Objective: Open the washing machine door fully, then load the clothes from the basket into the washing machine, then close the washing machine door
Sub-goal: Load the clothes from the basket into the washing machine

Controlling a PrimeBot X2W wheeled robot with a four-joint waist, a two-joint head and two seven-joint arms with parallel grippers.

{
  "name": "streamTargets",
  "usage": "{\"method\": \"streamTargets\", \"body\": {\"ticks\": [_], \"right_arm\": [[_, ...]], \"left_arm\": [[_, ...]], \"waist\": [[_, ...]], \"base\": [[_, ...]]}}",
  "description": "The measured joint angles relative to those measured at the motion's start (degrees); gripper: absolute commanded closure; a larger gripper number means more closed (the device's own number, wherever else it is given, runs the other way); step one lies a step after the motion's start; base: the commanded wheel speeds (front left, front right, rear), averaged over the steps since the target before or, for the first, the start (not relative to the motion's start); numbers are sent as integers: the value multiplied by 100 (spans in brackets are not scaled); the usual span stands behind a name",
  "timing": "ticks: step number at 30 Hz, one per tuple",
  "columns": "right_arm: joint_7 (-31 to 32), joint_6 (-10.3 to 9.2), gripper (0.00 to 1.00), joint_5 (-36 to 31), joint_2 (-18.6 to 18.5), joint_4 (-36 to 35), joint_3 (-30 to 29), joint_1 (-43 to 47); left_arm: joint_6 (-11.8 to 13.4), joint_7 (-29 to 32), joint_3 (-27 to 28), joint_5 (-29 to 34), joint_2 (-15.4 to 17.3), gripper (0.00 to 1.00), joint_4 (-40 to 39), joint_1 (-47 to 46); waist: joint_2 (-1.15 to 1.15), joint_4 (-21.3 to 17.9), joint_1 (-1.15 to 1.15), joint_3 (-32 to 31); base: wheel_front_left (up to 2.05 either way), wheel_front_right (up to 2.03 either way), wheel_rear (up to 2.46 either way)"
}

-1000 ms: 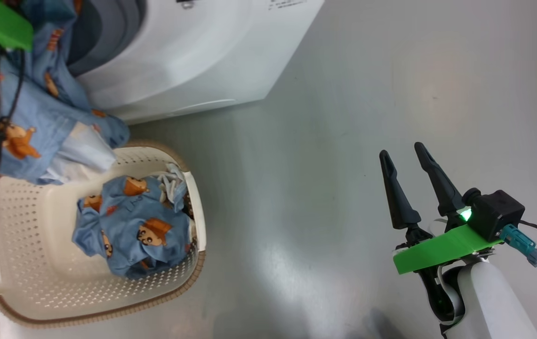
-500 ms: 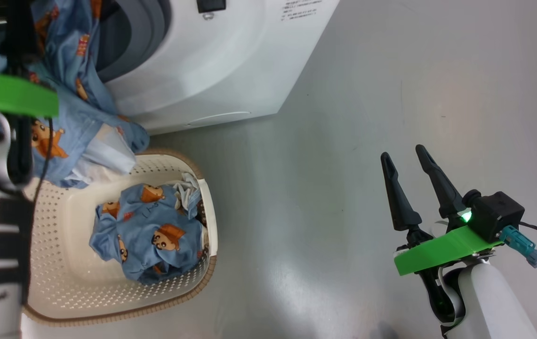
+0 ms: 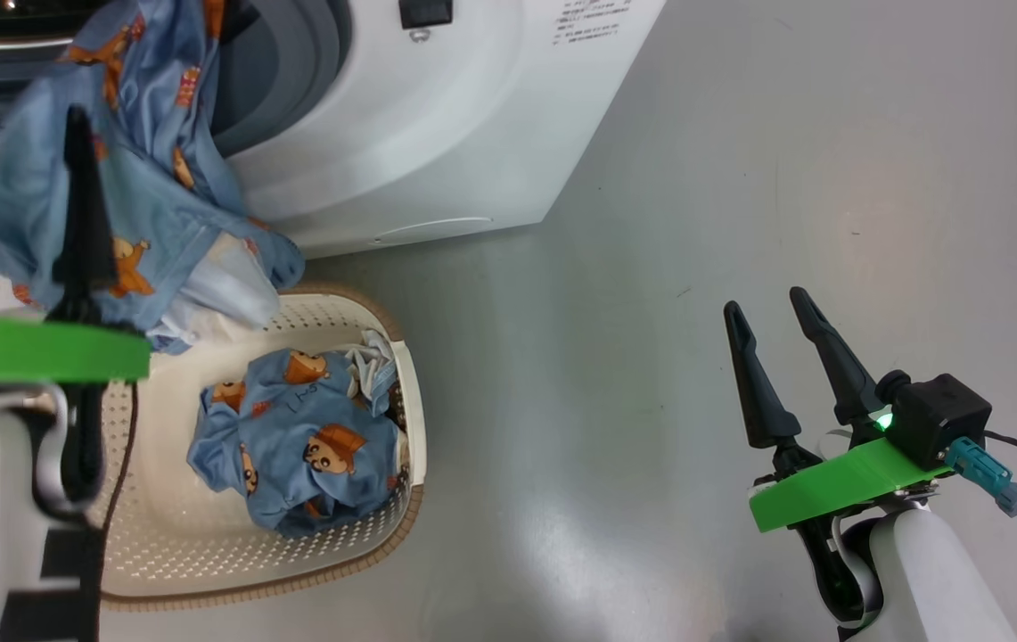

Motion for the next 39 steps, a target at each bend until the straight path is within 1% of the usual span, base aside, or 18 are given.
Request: {"method": "streamTargets", "body": {"ticks": [9,15,25,39], "right_arm": [[0,0,0,1,-2,18,4,1],[0,0,0,-19,-2,25,13,1],[0,0,0,-35,-2,30,10,2],[0,0,0,-42,-2,46,20,1]], "left_arm": [[0,0,520,103,-332,0,-439,817],[0,0,773,267,-444,0,-538,1089],[0,0,926,400,-464,0,-570,1869],[0,1,1115,405,-586,0,-474,2478]], "waist": [[0,40,0,-59],[0,41,0,-82],[0,8,0,-124],[0,8,0,-104]], "base": [[0,0,0],[0,0,0],[0,0,0],[0,0,0]]}}
